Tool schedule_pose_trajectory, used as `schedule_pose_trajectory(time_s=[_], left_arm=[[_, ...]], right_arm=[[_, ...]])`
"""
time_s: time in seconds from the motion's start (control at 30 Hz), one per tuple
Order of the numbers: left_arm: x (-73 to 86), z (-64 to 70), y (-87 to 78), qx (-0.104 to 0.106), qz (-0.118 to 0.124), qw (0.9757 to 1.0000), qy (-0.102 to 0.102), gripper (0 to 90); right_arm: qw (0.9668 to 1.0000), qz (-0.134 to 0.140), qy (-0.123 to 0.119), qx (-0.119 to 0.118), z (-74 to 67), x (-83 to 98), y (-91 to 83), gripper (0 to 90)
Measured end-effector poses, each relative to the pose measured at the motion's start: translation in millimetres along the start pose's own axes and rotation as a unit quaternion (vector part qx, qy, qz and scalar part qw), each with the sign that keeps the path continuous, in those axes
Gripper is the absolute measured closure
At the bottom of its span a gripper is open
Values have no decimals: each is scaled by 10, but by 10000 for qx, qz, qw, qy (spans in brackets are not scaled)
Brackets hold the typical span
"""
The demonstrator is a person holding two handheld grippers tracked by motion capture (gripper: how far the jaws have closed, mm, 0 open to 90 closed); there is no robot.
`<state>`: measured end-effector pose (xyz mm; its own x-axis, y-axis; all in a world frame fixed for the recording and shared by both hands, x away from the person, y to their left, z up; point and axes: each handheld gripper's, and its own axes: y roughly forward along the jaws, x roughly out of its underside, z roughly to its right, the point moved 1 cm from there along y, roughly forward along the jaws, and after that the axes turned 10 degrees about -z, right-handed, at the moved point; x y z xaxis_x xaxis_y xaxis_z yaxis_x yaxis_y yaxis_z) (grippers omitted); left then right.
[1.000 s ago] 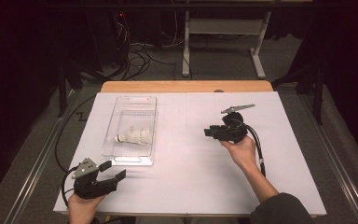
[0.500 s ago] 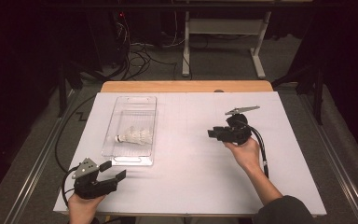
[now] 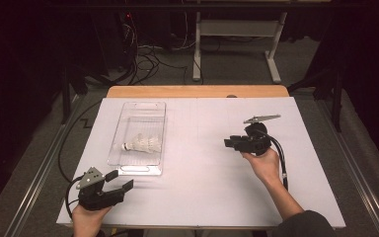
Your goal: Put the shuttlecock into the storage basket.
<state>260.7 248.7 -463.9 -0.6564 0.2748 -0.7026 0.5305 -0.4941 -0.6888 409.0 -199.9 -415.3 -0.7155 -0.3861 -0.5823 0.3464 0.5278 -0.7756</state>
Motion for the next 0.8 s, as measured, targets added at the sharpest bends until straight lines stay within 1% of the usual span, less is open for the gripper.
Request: schedule_pose_trajectory(time_s=[0.5,0.8], left_arm=[[1,-2,1,-3,-2,10000,-8,298],[2,-2,1,-7,3,10000,-18,299]], right_arm=[[9999,84,77,20,64,121,-95,641],[9998,131,118,35,101,189,-124,638]])
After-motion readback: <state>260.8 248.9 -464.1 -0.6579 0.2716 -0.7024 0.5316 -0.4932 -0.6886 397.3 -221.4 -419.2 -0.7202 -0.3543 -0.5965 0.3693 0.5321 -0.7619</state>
